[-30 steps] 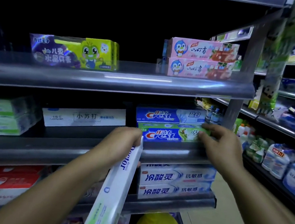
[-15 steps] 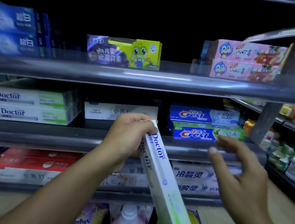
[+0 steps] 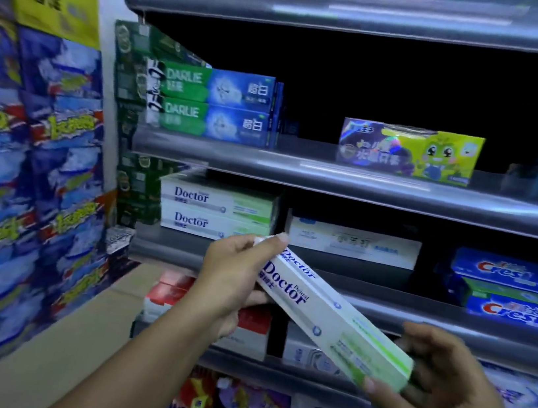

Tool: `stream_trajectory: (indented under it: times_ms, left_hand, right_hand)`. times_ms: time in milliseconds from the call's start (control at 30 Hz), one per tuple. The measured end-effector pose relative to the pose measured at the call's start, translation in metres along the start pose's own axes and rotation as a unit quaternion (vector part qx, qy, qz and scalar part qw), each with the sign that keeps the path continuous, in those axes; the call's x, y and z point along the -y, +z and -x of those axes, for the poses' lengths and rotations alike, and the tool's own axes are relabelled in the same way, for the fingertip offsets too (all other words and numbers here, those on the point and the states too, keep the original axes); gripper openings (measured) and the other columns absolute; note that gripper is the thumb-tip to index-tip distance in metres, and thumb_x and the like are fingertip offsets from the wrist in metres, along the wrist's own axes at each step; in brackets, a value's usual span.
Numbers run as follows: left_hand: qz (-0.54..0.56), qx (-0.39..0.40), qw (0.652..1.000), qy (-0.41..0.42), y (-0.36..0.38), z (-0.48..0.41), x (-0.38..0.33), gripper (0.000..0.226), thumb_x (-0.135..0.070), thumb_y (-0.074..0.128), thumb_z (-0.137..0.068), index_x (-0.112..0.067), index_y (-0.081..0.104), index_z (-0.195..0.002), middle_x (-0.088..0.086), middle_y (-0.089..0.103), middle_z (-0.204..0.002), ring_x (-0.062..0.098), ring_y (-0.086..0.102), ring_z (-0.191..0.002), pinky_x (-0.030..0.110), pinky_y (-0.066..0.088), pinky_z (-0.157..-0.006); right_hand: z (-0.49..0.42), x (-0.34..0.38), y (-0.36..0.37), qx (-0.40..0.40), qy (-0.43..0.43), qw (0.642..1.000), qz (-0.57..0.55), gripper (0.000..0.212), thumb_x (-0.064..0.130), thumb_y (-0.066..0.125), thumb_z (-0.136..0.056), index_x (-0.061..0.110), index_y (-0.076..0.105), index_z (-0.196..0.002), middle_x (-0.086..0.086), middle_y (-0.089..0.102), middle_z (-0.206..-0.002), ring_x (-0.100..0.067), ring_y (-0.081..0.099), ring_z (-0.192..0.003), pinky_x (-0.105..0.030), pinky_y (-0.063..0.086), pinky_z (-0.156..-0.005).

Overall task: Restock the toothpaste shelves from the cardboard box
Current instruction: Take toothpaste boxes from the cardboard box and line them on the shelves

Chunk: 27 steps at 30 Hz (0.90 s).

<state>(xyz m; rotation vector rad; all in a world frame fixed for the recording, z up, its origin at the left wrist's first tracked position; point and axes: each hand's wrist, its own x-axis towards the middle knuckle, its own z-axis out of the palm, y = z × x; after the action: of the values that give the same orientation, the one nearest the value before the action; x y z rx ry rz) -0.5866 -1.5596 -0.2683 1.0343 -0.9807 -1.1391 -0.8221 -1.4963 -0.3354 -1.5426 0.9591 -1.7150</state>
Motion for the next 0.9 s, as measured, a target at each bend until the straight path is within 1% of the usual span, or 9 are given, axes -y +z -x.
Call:
stream_trajectory:
  times_ms: [167, 267, 333, 400, 433, 533, 633, 767, 900]
  left_hand:
    - [-0.012, -0.077, 0.996, 0.051, -0.057, -0.001, -0.014, 0.039, -0.043, 0.073, -0.090, -0.007, 0.062, -0.100, 0.009, 0.079, -0.087, 0.025, 0.078, -0.084, 0.042, 0.065, -0.071]
    - [-0.023, -0.091, 0.993, 0.069, -0.094, -0.006, -0.022, 0.027, -0.036, 0.070, -0.093, -0.010, 0.068, -0.101, 0.006, 0.079, -0.095, 0.025, 0.077, -0.093, 0.034, 0.064, -0.071]
    - [-0.057, -0.110, 0.988, 0.095, -0.118, -0.012, -0.029, 0.022, -0.033, 0.071, -0.087, -0.017, 0.069, -0.103, 0.005, 0.078, -0.098, 0.030, 0.075, -0.099, 0.041, 0.064, -0.077]
    - [-0.112, -0.126, 0.978, 0.120, -0.136, -0.020, -0.037, 0.037, -0.042, 0.070, -0.077, -0.023, 0.070, -0.109, 0.000, 0.078, -0.099, 0.028, 0.074, -0.099, 0.054, 0.060, -0.089]
    - [-0.131, -0.130, 0.974, 0.127, -0.144, -0.024, -0.040, 0.042, -0.045, 0.069, -0.074, -0.026, 0.071, -0.111, -0.005, 0.078, -0.101, 0.023, 0.074, -0.099, 0.056, 0.057, -0.093]
    - [-0.191, -0.141, 0.960, 0.148, -0.161, -0.040, -0.046, 0.036, -0.051, 0.071, -0.074, -0.038, 0.075, -0.107, -0.015, 0.078, -0.099, 0.008, 0.073, -0.094, 0.046, 0.057, -0.093]
    - [-0.251, -0.157, 0.946, 0.134, -0.171, -0.057, -0.045, 0.055, -0.058, 0.072, -0.072, -0.032, 0.074, -0.121, -0.013, 0.076, -0.105, 0.011, 0.070, -0.099, 0.038, 0.055, -0.093]
    - [-0.327, -0.148, 0.929, 0.091, -0.178, -0.074, -0.036, 0.054, -0.063, 0.064, -0.070, -0.030, 0.077, -0.111, -0.014, 0.077, -0.099, 0.016, 0.071, -0.094, 0.046, 0.058, -0.090]
    - [-0.352, -0.151, 0.921, 0.071, -0.183, -0.082, -0.027, 0.064, -0.070, 0.065, -0.069, -0.028, 0.076, -0.116, -0.014, 0.076, -0.105, 0.018, 0.069, -0.100, 0.045, 0.054, -0.096]
  right_hand:
    - [-0.020, -0.001, 0.057, -0.072, -0.025, 0.997, -0.015, 0.052, 0.010, 0.088, -0.048, 0.028, 0.071, -0.094, -0.002, 0.075, -0.095, -0.011, 0.073, -0.081, -0.018, 0.059, -0.067]
    - [-0.040, 0.002, 0.096, -0.081, -0.043, 0.995, -0.031, 0.046, 0.012, 0.089, -0.057, 0.028, 0.070, -0.096, 0.013, 0.075, -0.094, -0.002, 0.072, -0.082, -0.011, 0.055, -0.066]
    - [-0.056, 0.005, 0.124, -0.070, -0.060, 0.996, -0.015, 0.043, 0.011, 0.090, -0.064, 0.029, 0.069, -0.097, 0.018, 0.074, -0.093, 0.001, 0.072, -0.083, -0.007, 0.053, -0.068]
    - [-0.073, 0.004, 0.145, -0.059, -0.066, 0.996, 0.007, 0.042, 0.007, 0.090, -0.068, 0.030, 0.069, -0.096, 0.017, 0.075, -0.092, -0.002, 0.073, -0.084, -0.010, 0.054, -0.072]
    - [-0.082, 0.003, 0.154, -0.057, -0.064, 0.996, 0.024, 0.041, 0.006, 0.090, -0.069, 0.030, 0.069, -0.095, 0.013, 0.076, -0.091, -0.004, 0.073, -0.085, -0.014, 0.056, -0.074]
    - [-0.103, -0.002, 0.173, -0.062, -0.052, 0.992, 0.102, 0.039, 0.014, 0.091, -0.072, 0.034, 0.067, -0.096, 0.011, 0.072, -0.091, -0.007, 0.068, -0.087, -0.024, 0.055, -0.076]
    - [-0.116, -0.012, 0.185, -0.073, -0.024, 0.983, 0.165, 0.035, 0.023, 0.091, -0.071, 0.038, 0.066, -0.091, 0.011, 0.069, -0.086, -0.008, 0.065, -0.081, -0.021, 0.049, -0.066]
    - [-0.118, -0.023, 0.194, -0.070, 0.013, 0.961, 0.267, 0.032, 0.031, 0.087, -0.073, 0.032, 0.070, -0.100, 0.011, 0.067, -0.081, -0.013, 0.067, -0.078, -0.025, 0.048, -0.064]
    - [-0.115, -0.024, 0.193, -0.069, 0.011, 0.938, 0.339, 0.030, 0.034, 0.082, -0.077, 0.024, 0.075, -0.105, 0.017, 0.062, -0.075, -0.013, 0.064, -0.075, -0.027, 0.044, -0.064]
